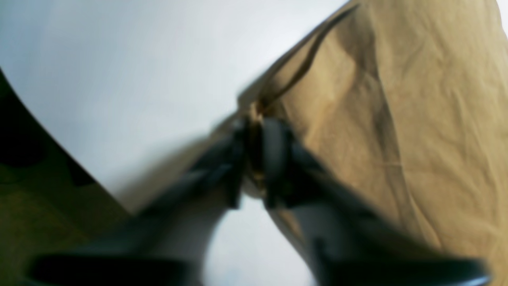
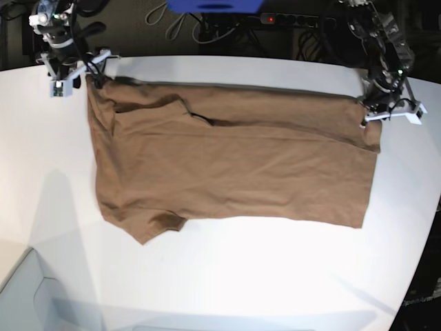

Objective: Layout the t-shirt on the table in an organized manner, then fold the t-shirt properly
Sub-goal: 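Open both grippers and raise them off the folded shirt, then lower both grippers to the shirt's sleeve-side edges and pinch them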

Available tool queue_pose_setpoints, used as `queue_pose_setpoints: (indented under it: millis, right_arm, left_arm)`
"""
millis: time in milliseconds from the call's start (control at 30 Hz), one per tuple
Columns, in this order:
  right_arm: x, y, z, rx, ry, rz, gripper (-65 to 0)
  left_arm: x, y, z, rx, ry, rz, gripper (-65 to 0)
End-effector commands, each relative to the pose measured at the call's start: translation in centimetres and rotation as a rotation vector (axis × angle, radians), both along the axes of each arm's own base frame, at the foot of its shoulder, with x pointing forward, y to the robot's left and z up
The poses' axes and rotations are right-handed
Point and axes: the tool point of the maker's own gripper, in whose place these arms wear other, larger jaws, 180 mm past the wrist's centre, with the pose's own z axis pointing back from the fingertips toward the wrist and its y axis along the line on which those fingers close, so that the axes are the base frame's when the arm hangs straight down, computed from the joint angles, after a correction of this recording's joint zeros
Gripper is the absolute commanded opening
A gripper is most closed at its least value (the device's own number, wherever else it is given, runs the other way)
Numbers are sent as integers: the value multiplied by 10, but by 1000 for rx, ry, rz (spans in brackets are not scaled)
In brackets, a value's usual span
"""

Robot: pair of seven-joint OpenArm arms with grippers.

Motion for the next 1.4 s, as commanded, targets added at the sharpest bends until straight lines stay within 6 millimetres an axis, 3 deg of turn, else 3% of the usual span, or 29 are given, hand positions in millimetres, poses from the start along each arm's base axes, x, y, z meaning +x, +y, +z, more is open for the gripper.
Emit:
queue_pose_setpoints:
  millis: [0,100,167,367,600,733,900,1100,1267,1367]
  right_arm:
    - [8,-4,15,-18,-56,6,-308]
    - [11,-11,27,-45,-84,-2,-306]
    - [13,-13,34,-56,-100,-6,-304]
    - [19,-25,44,-79,-132,-44,-304]
    - [27,-46,58,-106,-188,-120,-300]
    - [36,-50,66,-114,-218,-129,-255]
    - [55,-50,77,-111,-275,-130,-235]
    - [102,-43,105,-105,-391,-93,-235]
    - [171,-13,120,-38,-481,21,-235]
    - [215,-3,108,20,-459,66,-235]
  left_arm:
    - [4,4,9,8,-31,4,-446]
    - [7,-2,9,-38,-58,2,-271]
    - [9,-5,10,-61,-72,2,-209]
    - [13,-4,31,-30,-119,-11,-206]
    - [27,-3,70,26,-218,-29,-202]
    - [40,-2,92,53,-284,-32,-201]
    - [55,-2,104,55,-327,-33,-201]
    - [88,3,131,60,-426,-21,-201]
    - [130,23,126,28,-422,-6,-202]
    - [147,43,118,19,-389,9,-202]
